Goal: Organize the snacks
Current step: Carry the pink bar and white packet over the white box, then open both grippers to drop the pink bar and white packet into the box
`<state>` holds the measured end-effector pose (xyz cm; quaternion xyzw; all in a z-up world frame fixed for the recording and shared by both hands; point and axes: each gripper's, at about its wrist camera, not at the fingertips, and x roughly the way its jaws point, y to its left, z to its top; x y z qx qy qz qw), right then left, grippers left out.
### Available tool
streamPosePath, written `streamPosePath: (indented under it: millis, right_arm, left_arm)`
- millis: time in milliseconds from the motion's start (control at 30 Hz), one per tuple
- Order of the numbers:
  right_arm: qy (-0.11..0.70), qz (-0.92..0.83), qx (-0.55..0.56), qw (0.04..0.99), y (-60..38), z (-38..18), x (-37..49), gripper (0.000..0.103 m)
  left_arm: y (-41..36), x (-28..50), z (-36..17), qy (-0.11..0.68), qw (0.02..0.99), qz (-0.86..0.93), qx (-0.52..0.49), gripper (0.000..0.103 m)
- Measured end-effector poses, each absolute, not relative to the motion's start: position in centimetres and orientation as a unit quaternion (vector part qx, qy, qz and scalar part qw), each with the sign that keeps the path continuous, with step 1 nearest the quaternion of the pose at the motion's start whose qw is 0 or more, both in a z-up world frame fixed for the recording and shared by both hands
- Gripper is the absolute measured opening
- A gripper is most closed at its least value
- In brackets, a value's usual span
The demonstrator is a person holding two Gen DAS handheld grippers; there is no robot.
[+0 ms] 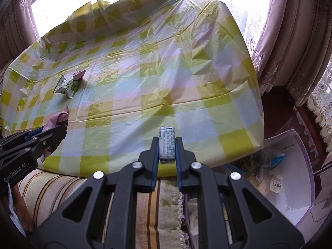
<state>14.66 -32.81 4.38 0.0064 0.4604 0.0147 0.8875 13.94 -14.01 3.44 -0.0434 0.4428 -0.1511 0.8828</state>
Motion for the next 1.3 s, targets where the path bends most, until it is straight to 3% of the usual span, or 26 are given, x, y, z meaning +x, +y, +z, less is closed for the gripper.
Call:
streamPosePath:
  millis: [633,1200,1267,1300]
  right_arm:
    - [0.468,-0.1,0.03,0.877,-45.2,3.3,11.8,0.017]
    - [0.461,-0.166,0.054,0.87,-50.3,3.3,10.9,0.017]
    - [0.462,-0.17,0.057,0.869,-50.5,3.2,11.0,0.019]
    - [0.462,-0.173,0.059,0.868,-50.6,3.2,11.0,0.028]
  left_arm:
    - [-24.7,13.5,3.1,0.472,0.836,-0.279,0.021,0.021]
    - [-31.6,11.8,2.3,0.488,0.792,-0.362,0.063,0.021]
    - [-32.0,11.3,2.3,0.487,0.784,-0.38,0.064,0.022]
    - [-32.2,11.2,2.3,0.488,0.782,-0.382,0.067,0.025]
